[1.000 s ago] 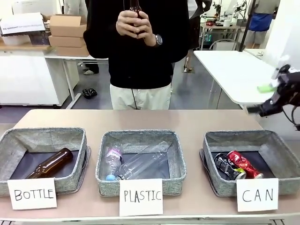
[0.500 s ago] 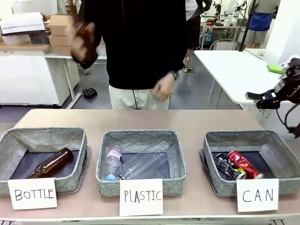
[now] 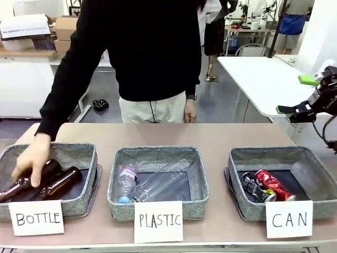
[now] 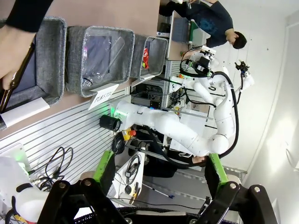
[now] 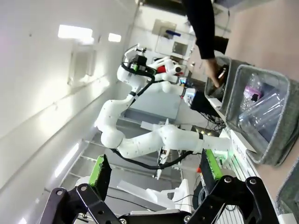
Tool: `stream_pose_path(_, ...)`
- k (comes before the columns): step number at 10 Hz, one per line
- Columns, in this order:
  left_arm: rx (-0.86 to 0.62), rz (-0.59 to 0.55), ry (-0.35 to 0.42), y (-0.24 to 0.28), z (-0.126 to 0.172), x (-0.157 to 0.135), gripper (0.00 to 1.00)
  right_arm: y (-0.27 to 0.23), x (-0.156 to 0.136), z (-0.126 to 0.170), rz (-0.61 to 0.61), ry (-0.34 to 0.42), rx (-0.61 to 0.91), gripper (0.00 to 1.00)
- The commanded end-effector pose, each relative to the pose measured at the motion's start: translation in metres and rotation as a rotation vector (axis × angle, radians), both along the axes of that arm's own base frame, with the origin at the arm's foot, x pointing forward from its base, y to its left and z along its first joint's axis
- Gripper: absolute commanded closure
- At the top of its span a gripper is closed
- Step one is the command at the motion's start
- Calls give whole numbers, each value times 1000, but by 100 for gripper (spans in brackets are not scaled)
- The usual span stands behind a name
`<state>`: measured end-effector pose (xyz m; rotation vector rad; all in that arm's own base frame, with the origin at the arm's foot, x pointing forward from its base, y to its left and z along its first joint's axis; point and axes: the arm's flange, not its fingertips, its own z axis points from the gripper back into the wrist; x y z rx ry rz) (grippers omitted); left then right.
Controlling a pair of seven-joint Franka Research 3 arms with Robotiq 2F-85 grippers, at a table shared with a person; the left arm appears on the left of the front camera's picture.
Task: Sort the can waste into the basket.
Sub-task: Pick up the can waste from the table and place it in the right Fabric basket.
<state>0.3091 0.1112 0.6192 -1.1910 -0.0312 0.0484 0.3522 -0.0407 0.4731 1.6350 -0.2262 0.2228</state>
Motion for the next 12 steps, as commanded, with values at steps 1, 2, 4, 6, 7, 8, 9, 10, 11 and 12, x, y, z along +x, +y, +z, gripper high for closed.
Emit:
stream_pose_path(1, 3, -2, -1, 0, 1, -2, 0, -2, -1, 0, 11, -26, 1, 0)
stream_pose_path(2, 3, -2, -1, 0, 1, -2, 0, -2, -1, 0, 11, -26, 1, 0)
stream_pose_path(4, 3, -2, -1, 0, 1, -2, 0, -2, -1, 0, 11, -26, 1, 0)
stream_pose_path(6, 3, -2, -1, 0, 1, -2, 0, -2, -1, 0, 11, -26, 1, 0)
stream_pose_path(7, 3, -2, -1, 0, 1, -2, 0, -2, -1, 0, 11, -26, 1, 0)
stream_pose_path(8, 3, -2, -1, 0, 1, -2, 0, -2, -1, 0, 11, -26, 1, 0)
stream_pose_path(9, 3, -2, -1, 0, 1, -2, 0, -2, -1, 0, 11, -26, 1, 0)
stream_pose_path(10, 3, -2, -1, 0, 1, -2, 0, -2, -1, 0, 11, -26, 1, 0)
stream_pose_path(11, 3, -2, -1, 0, 1, -2, 0, -2, -1, 0, 11, -26, 1, 0)
stream_pose_path(12, 3, -2, -1, 0, 1, -2, 0, -2, -1, 0, 11, -26, 1, 0)
